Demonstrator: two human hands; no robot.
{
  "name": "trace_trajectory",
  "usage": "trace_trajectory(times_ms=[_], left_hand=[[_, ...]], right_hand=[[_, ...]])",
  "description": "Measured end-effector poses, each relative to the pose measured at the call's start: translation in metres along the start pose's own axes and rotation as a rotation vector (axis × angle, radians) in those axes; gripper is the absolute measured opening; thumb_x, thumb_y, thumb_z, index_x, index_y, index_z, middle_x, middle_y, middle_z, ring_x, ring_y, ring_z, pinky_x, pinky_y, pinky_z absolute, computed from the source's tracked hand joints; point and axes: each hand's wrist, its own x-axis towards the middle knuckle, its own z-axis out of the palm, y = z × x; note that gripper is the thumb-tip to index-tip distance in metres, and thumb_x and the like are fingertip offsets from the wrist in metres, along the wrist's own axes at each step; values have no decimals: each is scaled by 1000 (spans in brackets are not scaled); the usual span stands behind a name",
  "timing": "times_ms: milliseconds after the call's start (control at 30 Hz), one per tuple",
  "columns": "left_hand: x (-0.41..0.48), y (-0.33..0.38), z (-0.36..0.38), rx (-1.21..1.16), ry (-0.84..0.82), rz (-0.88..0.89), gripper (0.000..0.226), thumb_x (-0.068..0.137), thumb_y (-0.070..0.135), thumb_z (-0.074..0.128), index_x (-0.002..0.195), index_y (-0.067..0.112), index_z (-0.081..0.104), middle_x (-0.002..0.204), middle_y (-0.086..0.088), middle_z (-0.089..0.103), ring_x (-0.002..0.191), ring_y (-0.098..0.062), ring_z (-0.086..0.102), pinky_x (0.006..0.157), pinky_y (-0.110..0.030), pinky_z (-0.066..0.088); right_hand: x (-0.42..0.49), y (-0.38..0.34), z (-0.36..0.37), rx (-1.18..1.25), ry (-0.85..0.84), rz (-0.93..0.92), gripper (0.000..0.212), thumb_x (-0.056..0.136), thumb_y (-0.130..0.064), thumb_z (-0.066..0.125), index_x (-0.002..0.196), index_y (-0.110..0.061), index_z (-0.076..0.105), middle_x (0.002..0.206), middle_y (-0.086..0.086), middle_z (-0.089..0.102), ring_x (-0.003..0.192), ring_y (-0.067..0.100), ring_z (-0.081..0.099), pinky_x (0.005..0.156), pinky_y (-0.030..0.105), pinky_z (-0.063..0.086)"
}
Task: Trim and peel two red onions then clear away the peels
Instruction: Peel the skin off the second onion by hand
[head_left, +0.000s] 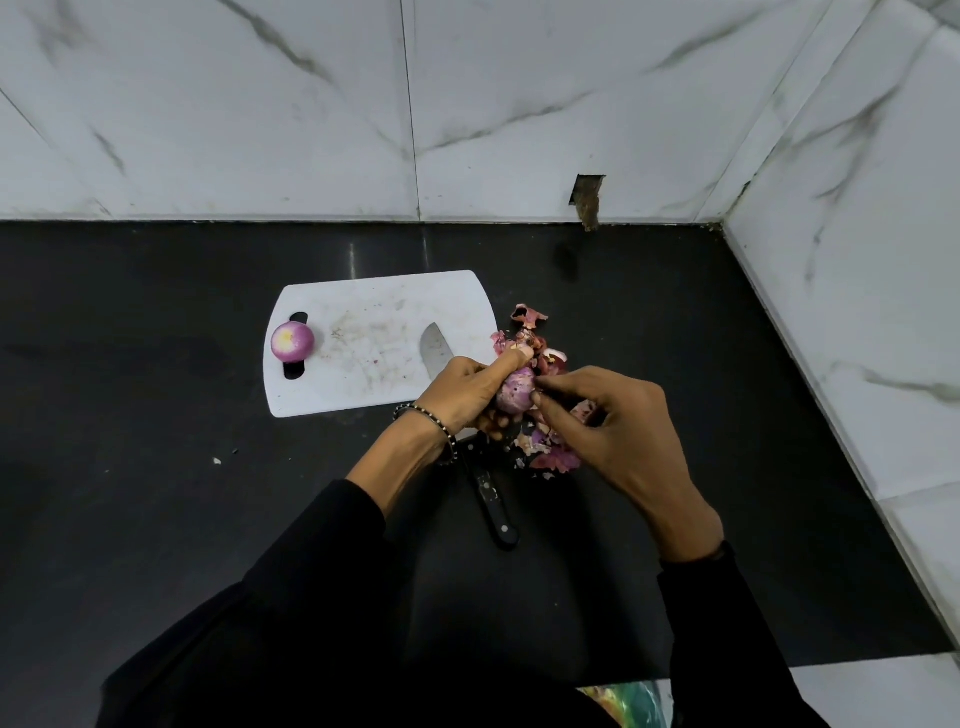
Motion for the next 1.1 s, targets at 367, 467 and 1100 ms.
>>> trace_trajectory(times_ms=[367,467,1100], left_hand=[[-4,-5,4,-125,47,-220,47,89,49,64,79,4,64,58,-10,67,44,-15,60,46,-22,55],[1,-10,1,-140,104,-246,49,88,54,62,83,4,64,57,-7,67,42,-14,57,46,-21,52],[1,-11,11,-372,-20,-212,43,88,52,61,81,10,66,63,-9,67,48,-16,59,51,-24,49]], right_hand=[[-2,-4,21,-79,-94,152,27,84,-41,60,101,-20,62,94,-9,62,78,8,59,68,33,54],[-11,-7,26,9,-102,194,25,84,-42,57,99,-22,60,93,-11,60,77,6,58,67,31,52],[-20,-7,17,27,84,316,21,97,-18,58,108,-32,68,94,-22,67,84,0,64,71,28,56]])
